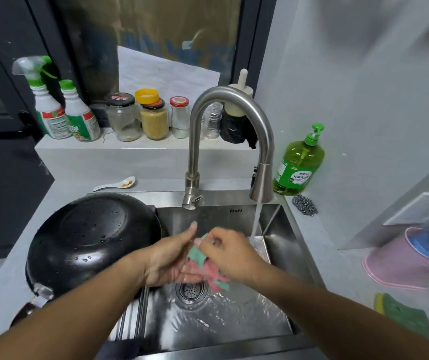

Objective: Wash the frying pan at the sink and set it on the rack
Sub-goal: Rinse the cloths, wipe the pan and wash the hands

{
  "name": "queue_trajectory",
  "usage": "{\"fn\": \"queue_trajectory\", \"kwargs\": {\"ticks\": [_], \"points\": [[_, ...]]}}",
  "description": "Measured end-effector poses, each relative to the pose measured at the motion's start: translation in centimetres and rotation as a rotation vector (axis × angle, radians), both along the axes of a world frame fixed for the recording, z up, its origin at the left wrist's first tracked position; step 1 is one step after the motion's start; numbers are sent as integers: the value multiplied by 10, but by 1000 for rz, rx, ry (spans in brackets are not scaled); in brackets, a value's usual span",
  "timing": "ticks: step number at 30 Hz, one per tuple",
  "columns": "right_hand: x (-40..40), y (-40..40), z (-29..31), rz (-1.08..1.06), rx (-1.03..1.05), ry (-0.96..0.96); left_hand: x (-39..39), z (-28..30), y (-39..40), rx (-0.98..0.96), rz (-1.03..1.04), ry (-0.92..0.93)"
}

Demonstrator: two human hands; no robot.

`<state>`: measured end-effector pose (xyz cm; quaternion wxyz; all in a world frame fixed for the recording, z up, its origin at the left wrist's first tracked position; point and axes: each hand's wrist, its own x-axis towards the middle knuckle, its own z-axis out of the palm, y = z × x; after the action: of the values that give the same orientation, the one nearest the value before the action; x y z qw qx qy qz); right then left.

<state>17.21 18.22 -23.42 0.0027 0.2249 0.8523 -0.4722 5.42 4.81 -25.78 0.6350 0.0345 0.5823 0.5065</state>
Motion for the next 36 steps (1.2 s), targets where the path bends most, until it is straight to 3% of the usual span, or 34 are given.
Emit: {"fn": "queue_trajectory", "kwargs": {"ticks": [2, 7, 11, 17, 19, 20, 22, 24, 26, 32, 34, 36], "points": [[16, 3, -4, 87, -47, -97, 19, -9, 6, 42, 1, -64], [57, 58, -23, -228, 3, -52, 59, -37, 39, 113, 158, -157], [88, 107, -28, -267, -361, -118, 89, -36, 93, 165, 266, -244], [113, 190, -46, -602, -7, 1, 123, -36, 192, 116, 341, -124], [118, 213, -46, -648, 239, -121, 132, -33, 228, 72, 326, 38], [121, 220, -48, -609, 413, -205, 135, -31, 240, 24, 295, 159], [127, 230, -58, -428, 594, -186, 144, -31, 262, -28, 192, 330], [131, 232, -78, -203, 522, -152, 151, -28, 275, 2, 104, 423], [134, 232, -99, -124, 376, -208, 148, -34, 292, 44, -11, 591], [126, 235, -139, -262, 773, -240, 108, -51, 359, 75, -461, 1263], [121, 235, -148, -273, 793, -274, 96, -53, 376, -1, -570, 1384], [118, 235, -158, -148, 863, -324, 84, -60, 392, -102, -671, 1442]]}}
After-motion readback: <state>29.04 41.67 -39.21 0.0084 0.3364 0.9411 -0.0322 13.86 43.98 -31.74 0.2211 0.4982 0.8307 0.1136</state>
